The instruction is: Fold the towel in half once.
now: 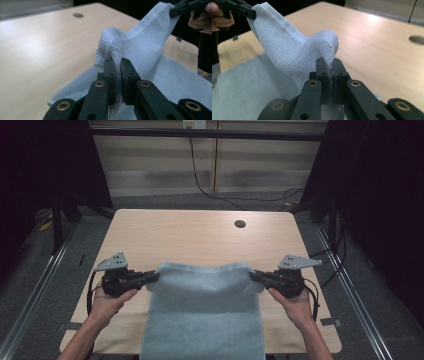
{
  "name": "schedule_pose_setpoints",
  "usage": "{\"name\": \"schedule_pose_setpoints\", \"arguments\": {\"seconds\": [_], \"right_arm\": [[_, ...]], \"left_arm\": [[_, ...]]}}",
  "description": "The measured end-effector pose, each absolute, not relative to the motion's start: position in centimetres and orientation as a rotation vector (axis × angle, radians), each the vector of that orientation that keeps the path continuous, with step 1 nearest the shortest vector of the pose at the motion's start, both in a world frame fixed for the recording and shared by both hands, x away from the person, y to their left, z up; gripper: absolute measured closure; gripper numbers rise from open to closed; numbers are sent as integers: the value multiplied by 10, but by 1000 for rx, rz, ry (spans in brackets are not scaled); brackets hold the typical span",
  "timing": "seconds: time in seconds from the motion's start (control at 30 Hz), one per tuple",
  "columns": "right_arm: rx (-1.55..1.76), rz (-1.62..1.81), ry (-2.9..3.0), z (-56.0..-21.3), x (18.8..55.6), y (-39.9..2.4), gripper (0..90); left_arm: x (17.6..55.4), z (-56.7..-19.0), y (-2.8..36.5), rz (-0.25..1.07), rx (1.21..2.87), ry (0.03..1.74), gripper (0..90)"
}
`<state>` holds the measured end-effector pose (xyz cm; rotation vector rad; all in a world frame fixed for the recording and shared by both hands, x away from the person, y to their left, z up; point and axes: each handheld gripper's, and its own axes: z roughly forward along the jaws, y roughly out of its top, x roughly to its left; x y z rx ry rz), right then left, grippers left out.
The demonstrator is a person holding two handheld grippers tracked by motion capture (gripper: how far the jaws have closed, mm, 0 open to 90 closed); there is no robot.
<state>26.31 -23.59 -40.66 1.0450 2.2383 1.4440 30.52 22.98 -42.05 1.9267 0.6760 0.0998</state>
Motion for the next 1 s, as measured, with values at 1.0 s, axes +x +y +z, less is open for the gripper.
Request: {"name": "schedule_pose_setpoints", "arguments": {"seconds": [1.0], "right_arm": [[1184, 1163, 2480, -495, 200, -224, 872]], "left_arm": [[274, -503, 225, 0, 2130, 776, 842]]}}
